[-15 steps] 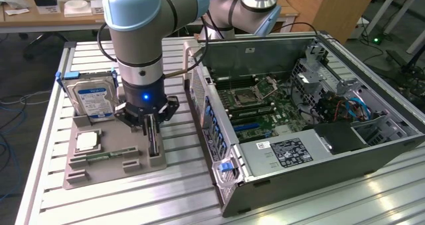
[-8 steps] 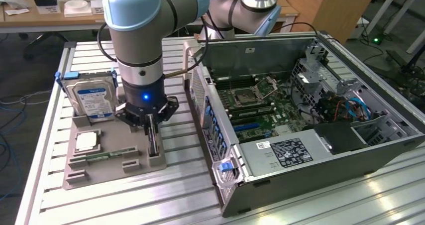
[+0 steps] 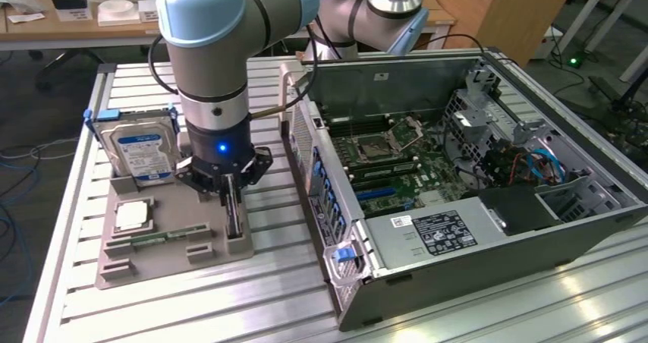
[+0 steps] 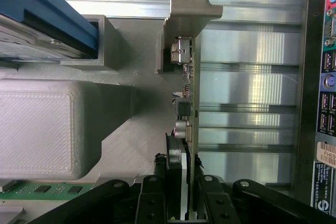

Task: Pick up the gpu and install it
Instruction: 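Pick up the gpu and move the gpu toward the slot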

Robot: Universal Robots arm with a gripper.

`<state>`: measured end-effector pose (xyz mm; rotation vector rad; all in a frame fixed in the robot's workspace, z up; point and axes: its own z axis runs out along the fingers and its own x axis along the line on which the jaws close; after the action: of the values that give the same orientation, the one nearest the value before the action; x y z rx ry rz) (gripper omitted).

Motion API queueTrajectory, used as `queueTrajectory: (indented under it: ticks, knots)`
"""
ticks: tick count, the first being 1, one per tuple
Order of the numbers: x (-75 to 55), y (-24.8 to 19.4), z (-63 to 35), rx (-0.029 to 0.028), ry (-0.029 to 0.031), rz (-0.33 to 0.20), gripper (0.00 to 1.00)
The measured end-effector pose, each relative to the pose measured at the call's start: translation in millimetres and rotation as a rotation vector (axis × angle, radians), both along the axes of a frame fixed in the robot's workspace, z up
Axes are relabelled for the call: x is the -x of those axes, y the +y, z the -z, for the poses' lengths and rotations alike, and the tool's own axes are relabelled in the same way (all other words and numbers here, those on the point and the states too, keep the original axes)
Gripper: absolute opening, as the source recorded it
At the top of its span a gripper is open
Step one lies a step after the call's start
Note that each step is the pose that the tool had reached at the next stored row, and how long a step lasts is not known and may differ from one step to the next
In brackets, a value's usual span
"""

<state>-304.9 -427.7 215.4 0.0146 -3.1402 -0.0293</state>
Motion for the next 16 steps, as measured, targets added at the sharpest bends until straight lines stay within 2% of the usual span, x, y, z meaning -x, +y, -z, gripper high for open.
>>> queueTrajectory:
  ticks: [5, 8, 16]
  knots:
    - [0.0, 0.0, 0.0, -0.0002, -0.0002, 0.000, 0.28]
    - [0.0, 0.0, -3.9, -0.0004, -0.0001, 0.000, 0.28]
    - [0.1, 0.0, -34.3, -0.0005, 0.0000, 0.000, 0.28]
